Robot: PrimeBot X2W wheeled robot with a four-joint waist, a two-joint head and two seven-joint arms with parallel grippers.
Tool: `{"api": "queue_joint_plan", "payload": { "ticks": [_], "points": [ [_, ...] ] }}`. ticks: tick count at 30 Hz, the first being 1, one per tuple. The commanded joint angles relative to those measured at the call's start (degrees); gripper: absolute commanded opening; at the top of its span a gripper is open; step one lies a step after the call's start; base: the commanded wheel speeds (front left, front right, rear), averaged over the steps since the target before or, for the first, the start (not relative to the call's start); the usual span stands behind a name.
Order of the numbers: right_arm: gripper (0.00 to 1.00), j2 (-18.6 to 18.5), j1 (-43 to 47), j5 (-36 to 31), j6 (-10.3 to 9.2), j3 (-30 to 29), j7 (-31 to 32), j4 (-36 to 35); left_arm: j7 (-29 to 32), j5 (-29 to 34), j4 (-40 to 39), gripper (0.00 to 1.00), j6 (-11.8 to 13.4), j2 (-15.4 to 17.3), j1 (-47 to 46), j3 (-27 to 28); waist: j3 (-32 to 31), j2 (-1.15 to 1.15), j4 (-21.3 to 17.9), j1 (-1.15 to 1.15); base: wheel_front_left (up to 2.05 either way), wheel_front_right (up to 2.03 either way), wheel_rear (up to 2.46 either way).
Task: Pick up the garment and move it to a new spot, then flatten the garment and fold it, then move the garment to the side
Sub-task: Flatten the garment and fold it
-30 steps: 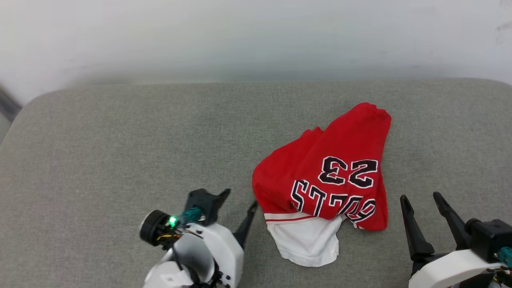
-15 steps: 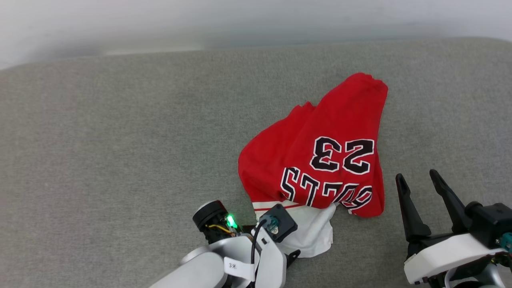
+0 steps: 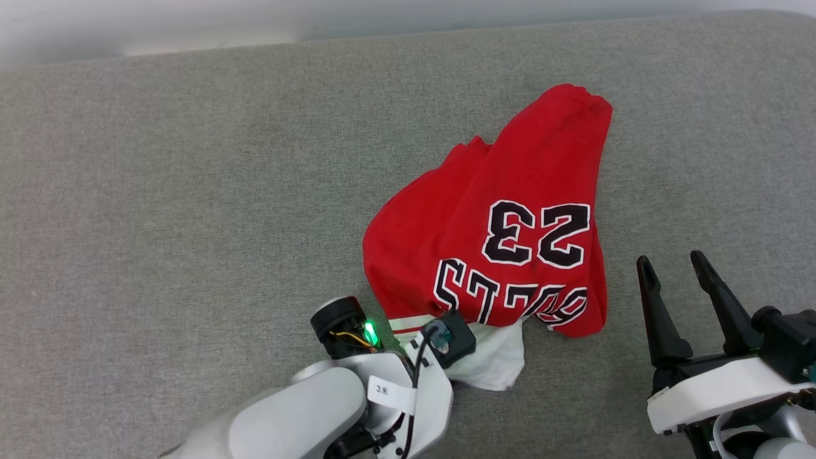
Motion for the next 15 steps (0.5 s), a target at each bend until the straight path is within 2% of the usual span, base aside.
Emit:
{"api": "queue_joint_plan", "payload": {
  "ticks": [1,3,6,10,15],
  "points": [
    [1.00,0.1,-0.7,0.2,-0.02,-0.2,-0.3,0.2,-0.3,-0.5,3.1,0.00,0.0,1.1,1.8,-2.1,-0.3,0.00,0.2,0.00,0.00,0.00,0.00],
    [1.00,0.1,-0.4,0.5,-0.02,-0.6,-0.3,0.4,-2.4,-0.3,3.4,0.00,0.0,1.2,1.0,-1.2,-0.9,0.00,0.6,0.00,0.00,0.00,0.00],
    [1.00,0.1,0.2,0.7,-0.02,-1.3,-0.2,0.9,-6.5,-0.1,2.5,0.00,1.4,2.0,0.5,1.5,-2.4,0.00,1.4,0.00,0.00,0.00,0.00],
    [1.00,0.1,1.1,1.3,-0.02,-2.0,-0.1,1.6,-10.7,0.1,-1.4,0.00,5.0,4.0,1.5,4.6,-5.1,0.00,2.8,0.00,0.00,0.00,0.00],
    [1.00,0.1,2.5,2.1,-0.02,-2.8,0.3,2.4,-12.1,-0.8,-7.7,0.00,10.0,9.2,4.8,7.5,-8.3,0.00,4.6,0.00,0.00,0.00,0.00]
  ]
}}
